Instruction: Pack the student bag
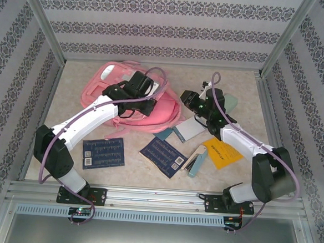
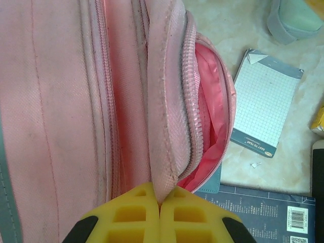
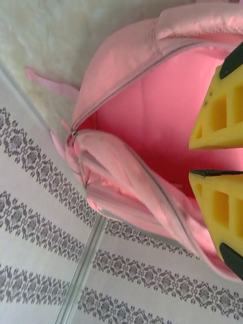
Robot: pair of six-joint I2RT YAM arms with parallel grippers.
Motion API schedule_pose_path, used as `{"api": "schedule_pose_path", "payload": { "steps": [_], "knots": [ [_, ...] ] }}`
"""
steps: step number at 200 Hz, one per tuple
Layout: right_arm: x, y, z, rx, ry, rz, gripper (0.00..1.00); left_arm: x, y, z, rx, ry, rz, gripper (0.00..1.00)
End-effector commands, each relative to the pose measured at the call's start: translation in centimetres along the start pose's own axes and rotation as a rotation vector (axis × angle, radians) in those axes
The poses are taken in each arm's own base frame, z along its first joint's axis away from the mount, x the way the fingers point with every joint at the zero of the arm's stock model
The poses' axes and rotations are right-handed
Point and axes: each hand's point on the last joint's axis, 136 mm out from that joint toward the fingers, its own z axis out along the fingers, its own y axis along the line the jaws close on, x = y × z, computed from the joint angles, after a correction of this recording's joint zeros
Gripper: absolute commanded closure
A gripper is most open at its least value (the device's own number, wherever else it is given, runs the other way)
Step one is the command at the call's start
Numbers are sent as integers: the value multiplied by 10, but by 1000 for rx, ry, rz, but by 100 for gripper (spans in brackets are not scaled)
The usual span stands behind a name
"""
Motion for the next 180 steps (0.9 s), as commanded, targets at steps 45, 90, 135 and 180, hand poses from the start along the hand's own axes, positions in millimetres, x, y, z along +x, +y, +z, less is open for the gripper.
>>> {"api": "schedule_pose_path", "payload": {
  "steps": [45, 90, 135, 180],
  "knots": [
    [-4, 9, 46, -272, 108, 426, 40, -7, -11, -30, 79, -91, 56, 100],
    [-22, 24, 75, -303, 102, 514, 27, 3, -11, -35, 81, -72, 98, 100],
    [-17, 53, 102, -371, 154, 607, 30, 1, -10, -37, 74, -71, 109, 100],
    [14, 62, 106, -330, 226, 639, 47, -10, 6, -45, -25, -94, 114, 99]
  ]
}}
